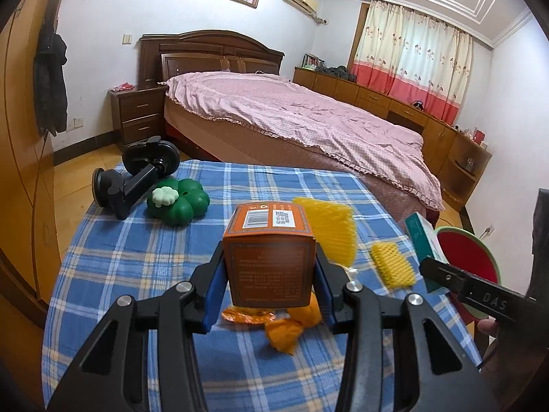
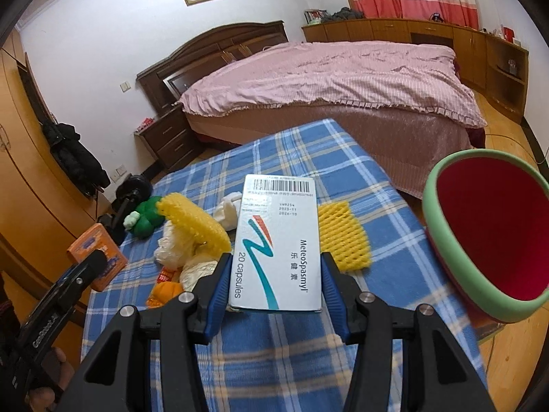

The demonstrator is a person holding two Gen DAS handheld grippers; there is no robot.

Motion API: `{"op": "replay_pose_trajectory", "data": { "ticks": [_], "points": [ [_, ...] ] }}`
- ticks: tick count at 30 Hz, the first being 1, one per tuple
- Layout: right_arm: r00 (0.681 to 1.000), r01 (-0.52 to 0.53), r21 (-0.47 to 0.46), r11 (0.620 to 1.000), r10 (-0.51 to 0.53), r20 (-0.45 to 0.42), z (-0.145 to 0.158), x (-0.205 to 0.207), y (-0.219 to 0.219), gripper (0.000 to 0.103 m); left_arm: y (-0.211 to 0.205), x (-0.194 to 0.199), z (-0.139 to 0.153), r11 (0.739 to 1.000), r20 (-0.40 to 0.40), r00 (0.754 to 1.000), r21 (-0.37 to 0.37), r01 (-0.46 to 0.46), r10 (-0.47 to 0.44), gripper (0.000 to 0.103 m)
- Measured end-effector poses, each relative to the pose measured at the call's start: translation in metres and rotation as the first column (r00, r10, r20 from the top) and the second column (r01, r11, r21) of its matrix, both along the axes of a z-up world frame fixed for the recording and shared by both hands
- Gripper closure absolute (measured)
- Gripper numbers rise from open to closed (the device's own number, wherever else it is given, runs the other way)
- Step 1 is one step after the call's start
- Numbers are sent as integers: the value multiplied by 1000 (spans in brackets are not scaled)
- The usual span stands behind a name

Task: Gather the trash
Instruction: 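Grasp the white medicine box with the right gripper while the left gripper holds the orange box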

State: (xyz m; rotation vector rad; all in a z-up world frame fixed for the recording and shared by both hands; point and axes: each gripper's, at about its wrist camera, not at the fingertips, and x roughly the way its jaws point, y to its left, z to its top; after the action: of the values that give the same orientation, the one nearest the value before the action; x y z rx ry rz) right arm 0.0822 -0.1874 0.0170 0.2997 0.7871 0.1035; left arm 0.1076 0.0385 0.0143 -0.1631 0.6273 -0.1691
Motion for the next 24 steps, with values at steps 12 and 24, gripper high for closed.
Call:
{"op": "replay_pose_trajectory", "data": {
  "ticks": [12,24],
  "points": [
    [997,16,-5,1000,-15,70,25,-37,-30,50,-24,-17,11,996,-38,998,-65,56,-59,57],
    [992,76,-17,997,-74,100,36,-57,-73,50,-70,-18,29,987,-26,989,-75,142,-144,57]
  ]
}}
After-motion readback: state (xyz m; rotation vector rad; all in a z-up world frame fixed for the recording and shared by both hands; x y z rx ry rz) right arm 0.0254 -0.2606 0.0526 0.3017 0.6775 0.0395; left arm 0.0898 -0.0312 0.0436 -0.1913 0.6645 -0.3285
